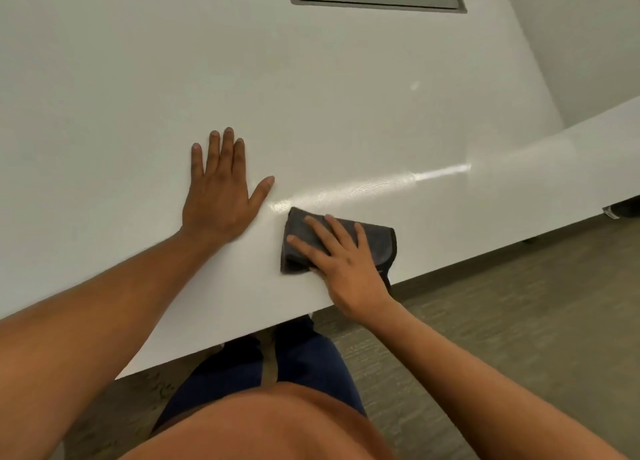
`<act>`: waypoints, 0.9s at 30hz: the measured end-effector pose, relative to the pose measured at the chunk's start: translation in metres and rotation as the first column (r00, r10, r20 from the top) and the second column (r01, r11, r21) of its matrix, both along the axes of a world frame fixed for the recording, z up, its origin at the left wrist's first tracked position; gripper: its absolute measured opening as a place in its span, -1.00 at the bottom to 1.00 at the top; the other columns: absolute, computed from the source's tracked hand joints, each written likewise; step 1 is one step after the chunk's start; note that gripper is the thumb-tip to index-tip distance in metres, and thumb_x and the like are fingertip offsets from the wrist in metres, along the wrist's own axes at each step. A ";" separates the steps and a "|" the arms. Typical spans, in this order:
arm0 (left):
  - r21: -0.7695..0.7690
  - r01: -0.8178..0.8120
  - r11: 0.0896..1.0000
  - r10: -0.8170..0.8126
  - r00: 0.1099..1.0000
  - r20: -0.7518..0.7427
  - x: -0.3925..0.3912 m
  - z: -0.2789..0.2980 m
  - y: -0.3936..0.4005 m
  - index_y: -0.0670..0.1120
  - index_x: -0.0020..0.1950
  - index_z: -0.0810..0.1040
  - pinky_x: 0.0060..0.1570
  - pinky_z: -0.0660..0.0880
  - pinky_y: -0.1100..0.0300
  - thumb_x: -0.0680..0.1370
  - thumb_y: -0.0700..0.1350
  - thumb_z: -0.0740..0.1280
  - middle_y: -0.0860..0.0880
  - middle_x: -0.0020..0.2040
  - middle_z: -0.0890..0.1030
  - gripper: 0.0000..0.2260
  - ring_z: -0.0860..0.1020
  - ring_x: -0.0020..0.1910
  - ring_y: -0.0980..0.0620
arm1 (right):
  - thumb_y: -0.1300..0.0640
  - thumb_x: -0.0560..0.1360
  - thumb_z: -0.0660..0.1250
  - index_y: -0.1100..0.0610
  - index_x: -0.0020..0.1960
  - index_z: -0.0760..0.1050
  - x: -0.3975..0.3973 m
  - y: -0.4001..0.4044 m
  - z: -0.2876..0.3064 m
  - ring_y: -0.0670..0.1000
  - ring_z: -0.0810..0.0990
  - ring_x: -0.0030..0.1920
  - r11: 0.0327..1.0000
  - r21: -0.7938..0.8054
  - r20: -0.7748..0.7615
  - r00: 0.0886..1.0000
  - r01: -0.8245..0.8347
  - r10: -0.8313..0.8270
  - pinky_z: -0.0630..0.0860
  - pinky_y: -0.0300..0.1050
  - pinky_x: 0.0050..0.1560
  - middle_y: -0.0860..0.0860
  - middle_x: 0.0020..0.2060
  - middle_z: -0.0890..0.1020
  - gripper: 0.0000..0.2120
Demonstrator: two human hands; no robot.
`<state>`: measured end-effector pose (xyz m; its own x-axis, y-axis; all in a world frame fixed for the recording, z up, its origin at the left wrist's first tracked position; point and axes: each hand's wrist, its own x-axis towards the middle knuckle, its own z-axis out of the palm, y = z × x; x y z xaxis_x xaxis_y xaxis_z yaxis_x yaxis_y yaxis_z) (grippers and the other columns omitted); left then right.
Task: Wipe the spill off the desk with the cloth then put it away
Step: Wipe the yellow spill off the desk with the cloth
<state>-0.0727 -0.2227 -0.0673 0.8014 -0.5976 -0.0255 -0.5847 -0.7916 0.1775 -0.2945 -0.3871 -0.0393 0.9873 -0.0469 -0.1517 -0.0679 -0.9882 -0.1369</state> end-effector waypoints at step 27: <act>-0.008 0.012 1.000 -0.012 1.000 0.011 -0.003 0.001 -0.003 -0.27 0.70 0.07 0.69 -0.10 -0.29 0.67 0.40 -0.13 -0.24 0.74 0.06 -0.14 -0.02 0.74 -0.24 | 0.21 0.64 0.32 -0.31 0.61 0.20 -0.074 -0.116 0.015 0.07 0.05 0.68 0.969 0.102 -0.019 0.975 0.224 -0.223 0.04 0.39 0.60 -0.09 0.68 0.15 -0.31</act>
